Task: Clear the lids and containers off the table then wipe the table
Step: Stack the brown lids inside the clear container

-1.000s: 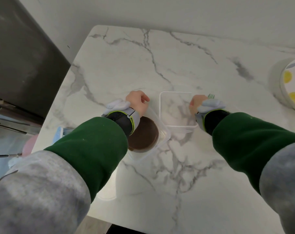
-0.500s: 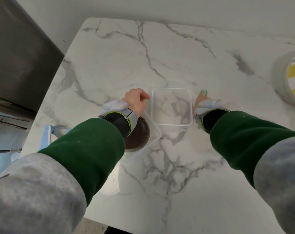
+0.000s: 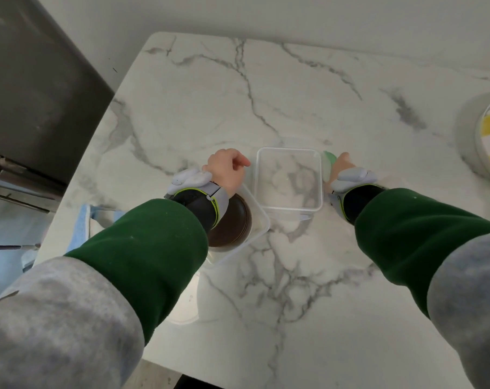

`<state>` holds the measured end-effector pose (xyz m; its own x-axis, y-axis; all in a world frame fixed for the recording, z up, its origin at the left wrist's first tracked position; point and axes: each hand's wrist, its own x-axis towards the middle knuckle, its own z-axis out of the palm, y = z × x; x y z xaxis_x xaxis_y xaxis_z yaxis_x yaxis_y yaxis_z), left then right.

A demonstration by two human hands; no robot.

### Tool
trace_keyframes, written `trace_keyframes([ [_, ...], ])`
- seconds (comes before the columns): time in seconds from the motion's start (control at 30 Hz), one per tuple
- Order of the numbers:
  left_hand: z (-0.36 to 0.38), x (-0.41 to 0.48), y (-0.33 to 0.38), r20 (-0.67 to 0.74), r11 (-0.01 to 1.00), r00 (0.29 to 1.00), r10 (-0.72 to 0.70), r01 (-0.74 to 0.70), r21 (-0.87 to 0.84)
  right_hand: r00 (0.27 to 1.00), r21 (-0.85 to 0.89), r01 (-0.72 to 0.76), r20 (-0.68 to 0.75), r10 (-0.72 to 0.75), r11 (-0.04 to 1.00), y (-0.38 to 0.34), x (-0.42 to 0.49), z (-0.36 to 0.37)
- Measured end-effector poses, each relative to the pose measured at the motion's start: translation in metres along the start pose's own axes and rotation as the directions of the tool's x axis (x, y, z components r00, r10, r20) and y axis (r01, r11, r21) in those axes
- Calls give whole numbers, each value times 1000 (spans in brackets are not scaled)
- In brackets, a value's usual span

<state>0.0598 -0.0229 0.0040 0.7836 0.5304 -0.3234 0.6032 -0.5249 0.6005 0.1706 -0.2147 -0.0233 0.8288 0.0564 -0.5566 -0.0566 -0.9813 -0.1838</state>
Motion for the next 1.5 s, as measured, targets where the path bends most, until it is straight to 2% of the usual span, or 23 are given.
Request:
trace_keyframes([
  [0.07,-2,0,0,-12,1000,1000,11,-11,-14,999,9,34,-24,-34,999,-1,-1,-8],
  [0.17,-4,-1,-2,-30,1000,999,19,-20,-24,976,40,211,-67,-208,977,-9,-5,-14],
  [0.3,-12,-4,-8,-86,1000,996,0,-1,-9,885,195,465,-97,-455,863,-35,-21,-13],
  [0.43,-31,-5,-21,-188,998,981,-53,47,-38,787,214,614,-97,-609,760,-62,-43,-4],
  [0.57,-47,-14,-33,-233,991,966,-116,98,-89,751,226,650,-50,-658,725,-77,-61,0],
  [0.73,-57,-28,-42,-230,989,966,-115,90,-117,685,289,671,108,-720,682,-86,-85,11],
  [0.87,-62,-38,-49,-218,987,967,-130,104,-123,612,180,734,242,-753,655,-88,-104,16],
  [1.0,-63,-48,-55,-205,986,969,-137,114,-119,526,28,821,353,-774,571,-91,-118,32],
  [1.13,-62,-56,-58,-211,982,965,-159,132,-137,488,-131,868,401,-775,479,-89,-120,41],
  [1.27,-60,-59,-59,-194,980,966,-170,146,-132,475,-211,880,424,-771,427,-81,-116,43],
  [1.37,-57,-61,-58,-173,981,970,-170,150,-125,467,-184,884,391,-793,430,-80,-113,47],
  [1.5,-54,-62,-52,-146,985,977,-153,138,-107,465,-25,873,349,-814,488,-78,-113,48],
])
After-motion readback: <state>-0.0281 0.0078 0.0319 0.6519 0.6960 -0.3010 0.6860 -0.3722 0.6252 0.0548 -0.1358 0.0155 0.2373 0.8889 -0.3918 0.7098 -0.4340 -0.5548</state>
